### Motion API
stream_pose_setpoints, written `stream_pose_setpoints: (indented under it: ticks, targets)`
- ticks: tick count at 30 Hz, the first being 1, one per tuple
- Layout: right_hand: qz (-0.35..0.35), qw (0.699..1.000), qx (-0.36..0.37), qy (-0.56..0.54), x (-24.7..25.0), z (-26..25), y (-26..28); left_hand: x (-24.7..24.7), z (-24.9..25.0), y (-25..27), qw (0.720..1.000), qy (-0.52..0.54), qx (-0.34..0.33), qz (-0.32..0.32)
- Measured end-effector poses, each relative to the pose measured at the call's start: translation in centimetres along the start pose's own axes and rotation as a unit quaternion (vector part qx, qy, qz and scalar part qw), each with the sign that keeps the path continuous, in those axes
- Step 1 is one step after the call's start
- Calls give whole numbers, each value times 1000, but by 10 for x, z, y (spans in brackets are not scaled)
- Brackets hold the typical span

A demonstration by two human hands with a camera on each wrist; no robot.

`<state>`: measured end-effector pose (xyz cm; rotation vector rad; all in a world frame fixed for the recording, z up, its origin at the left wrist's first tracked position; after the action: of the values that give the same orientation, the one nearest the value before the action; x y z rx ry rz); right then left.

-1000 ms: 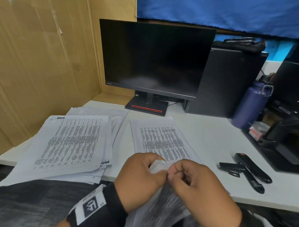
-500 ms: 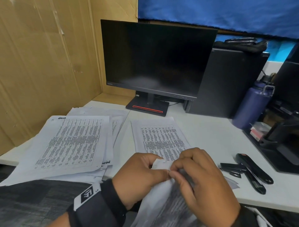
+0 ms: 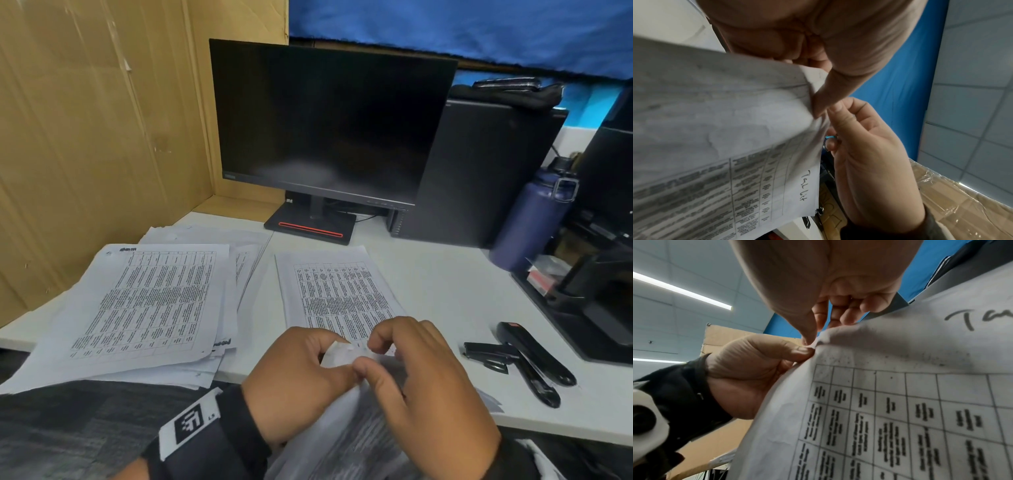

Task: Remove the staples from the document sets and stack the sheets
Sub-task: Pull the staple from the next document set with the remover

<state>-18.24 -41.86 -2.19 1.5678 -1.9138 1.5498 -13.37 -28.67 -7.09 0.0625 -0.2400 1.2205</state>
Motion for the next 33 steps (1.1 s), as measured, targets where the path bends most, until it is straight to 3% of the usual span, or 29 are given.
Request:
stream_pose_setpoints:
  ticks: [4,10,16,28,33]
  targets:
    - [-25,1000,11,14,4,-3,-2,7,-3,-1,1000,6,12,28]
    - [-67,996,-53,-32,0,9,-4,6,2,0,1000,-5,2,22]
    - [-120,985,-73,-98,-5,10,-7,7,2,0,999,-25,3,20]
    - [-67,994,-52,-65,3,8,-8,7,4,-1,1000,-5,11,12]
    - [-91,975,-140,-150,-3,23,-6,5,3,0,1000,3,8,6]
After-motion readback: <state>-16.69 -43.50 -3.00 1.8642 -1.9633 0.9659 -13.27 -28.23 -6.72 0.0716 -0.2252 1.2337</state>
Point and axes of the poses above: each hand's wrist, its own y-axis away from the middle knuckle, its own x-axis out of the back of the hand, z = x × y, the point moved 9 cm from there along -y, towards the middle knuckle, and after that the axes turned 4 degrees about -x, right-handed, at the moved point
